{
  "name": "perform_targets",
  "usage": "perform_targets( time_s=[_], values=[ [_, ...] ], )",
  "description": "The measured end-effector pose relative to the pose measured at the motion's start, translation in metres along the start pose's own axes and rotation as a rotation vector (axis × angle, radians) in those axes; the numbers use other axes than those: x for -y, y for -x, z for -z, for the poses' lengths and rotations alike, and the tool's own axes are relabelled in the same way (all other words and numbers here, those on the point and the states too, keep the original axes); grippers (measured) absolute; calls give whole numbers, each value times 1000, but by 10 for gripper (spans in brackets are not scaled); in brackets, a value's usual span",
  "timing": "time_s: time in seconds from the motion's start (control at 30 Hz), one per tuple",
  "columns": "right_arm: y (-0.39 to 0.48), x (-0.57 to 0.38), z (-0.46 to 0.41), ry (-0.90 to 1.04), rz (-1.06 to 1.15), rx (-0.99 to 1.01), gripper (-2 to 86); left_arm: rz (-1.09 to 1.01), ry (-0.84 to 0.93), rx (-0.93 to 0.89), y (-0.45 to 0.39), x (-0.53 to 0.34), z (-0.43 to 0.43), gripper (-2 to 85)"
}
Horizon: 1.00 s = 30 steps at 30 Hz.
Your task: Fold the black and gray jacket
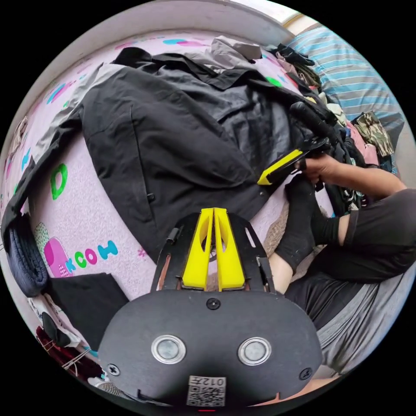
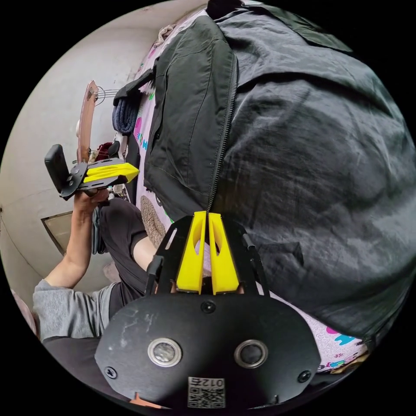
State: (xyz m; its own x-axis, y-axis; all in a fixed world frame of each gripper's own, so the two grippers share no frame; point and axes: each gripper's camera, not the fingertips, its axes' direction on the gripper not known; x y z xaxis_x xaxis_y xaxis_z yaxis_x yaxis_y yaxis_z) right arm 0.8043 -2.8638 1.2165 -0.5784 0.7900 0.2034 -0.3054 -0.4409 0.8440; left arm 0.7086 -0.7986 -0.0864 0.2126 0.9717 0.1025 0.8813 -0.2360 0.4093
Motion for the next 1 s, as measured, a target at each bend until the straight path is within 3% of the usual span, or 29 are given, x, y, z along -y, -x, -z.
perform_targets(
  time_s=[0.17,0.3,0.57,0.67,0.8,1.0],
  values=[
    [-15,6,-12,9,50,-77,-9,-20,75,90,-14,32,-46,6],
    [-36,10,-22,8,77,-86,-10,20,156,208,8,8,-74,4],
    [-96,22,-52,6,78,-73,-10,245,140,92,91,-65,-64,3],
    [-114,27,-67,8,80,-92,-9,306,4,168,94,-59,-36,5],
    [-134,36,-88,26,94,-119,-5,288,-235,32,99,-22,-15,7],
    [-175,36,-102,0,116,-110,49,319,-123,41,145,8,-77,7]
  ],
)
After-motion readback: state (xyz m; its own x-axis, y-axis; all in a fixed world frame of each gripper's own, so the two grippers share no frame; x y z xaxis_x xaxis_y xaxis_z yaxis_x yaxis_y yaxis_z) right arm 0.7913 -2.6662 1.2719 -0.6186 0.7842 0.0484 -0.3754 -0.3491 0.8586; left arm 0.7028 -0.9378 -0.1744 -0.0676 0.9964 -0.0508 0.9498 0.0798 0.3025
